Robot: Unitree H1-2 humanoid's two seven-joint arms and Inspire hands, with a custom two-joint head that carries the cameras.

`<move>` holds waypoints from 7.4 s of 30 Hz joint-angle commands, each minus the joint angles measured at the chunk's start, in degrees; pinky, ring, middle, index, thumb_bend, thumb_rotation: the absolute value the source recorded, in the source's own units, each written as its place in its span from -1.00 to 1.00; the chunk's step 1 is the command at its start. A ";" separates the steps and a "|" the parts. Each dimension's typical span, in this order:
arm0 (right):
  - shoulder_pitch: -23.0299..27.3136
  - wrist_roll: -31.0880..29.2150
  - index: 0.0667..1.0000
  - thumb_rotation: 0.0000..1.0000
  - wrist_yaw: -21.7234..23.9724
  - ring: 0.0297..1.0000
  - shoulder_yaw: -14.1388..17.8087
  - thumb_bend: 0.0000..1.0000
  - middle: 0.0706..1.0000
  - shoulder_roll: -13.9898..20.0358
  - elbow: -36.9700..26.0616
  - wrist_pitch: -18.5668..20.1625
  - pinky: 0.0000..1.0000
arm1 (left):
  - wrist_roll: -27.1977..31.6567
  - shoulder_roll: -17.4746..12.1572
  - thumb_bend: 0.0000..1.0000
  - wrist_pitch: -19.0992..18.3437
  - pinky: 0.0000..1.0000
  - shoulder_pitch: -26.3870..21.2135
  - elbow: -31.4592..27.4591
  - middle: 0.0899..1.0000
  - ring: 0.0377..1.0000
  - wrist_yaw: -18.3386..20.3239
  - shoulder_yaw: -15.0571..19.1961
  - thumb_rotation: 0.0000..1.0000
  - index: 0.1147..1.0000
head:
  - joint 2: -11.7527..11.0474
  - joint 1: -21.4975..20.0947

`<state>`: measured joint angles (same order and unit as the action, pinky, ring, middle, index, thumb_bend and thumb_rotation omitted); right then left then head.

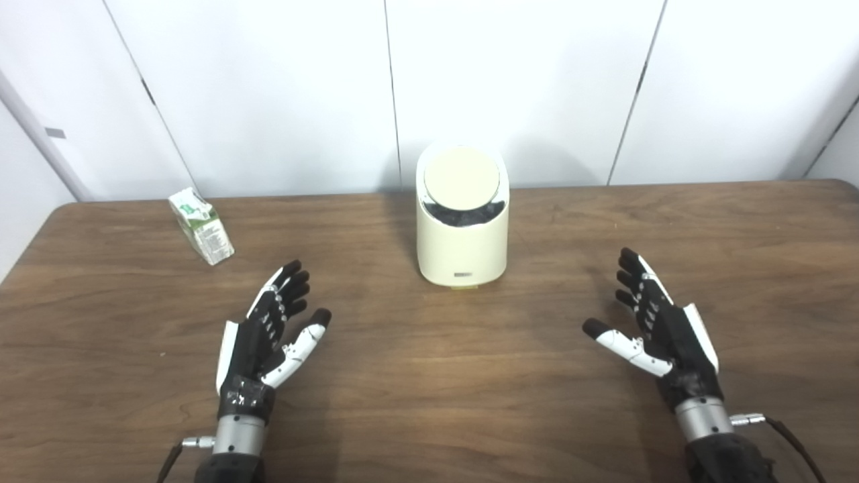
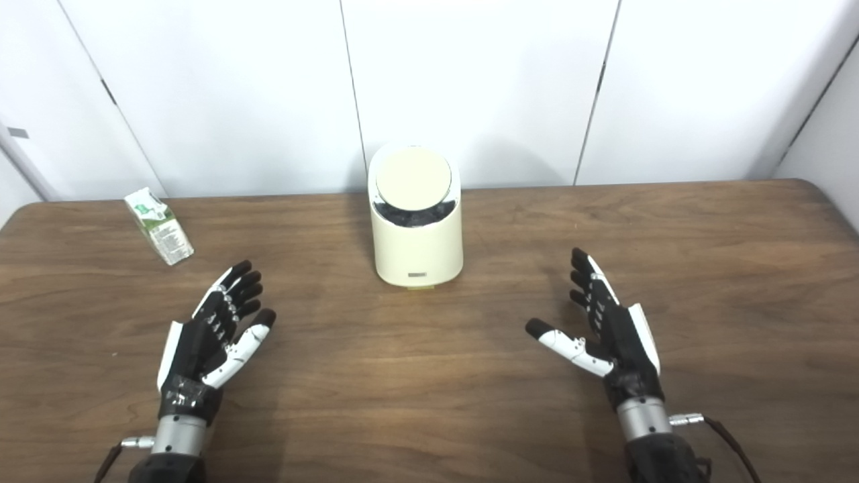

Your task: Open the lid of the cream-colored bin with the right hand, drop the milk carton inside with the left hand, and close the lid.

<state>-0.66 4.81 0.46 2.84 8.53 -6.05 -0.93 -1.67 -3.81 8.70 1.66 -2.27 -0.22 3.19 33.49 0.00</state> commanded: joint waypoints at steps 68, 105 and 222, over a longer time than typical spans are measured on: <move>29.05 12.86 0.83 -0.29 -2.68 0.81 -6.26 0.68 0.81 -3.95 2.28 11.18 0.65 | -4.93 1.99 0.01 -1.33 0.75 6.07 -2.30 0.72 0.75 -0.55 -1.59 -0.56 0.83 | -10.00 0.84; 40.81 21.94 0.87 -0.38 -8.12 0.73 -13.44 0.77 0.78 -2.83 20.83 8.04 0.50 | -5.27 2.74 0.06 -1.23 0.74 6.18 -1.92 0.71 0.74 -0.60 -2.05 -0.50 0.81 | -9.56 2.91; 41.93 30.67 0.78 -0.79 -10.88 0.77 -17.05 0.97 0.78 -0.08 21.35 7.05 0.66 | -5.25 1.74 0.05 -0.86 0.71 6.75 -2.93 0.72 0.73 -0.39 -2.23 -0.43 0.79 | -8.08 1.93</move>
<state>39.74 35.28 -10.11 -15.12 8.10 16.37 5.79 -6.88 -2.33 7.61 5.76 -6.58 -0.22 1.40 25.40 1.85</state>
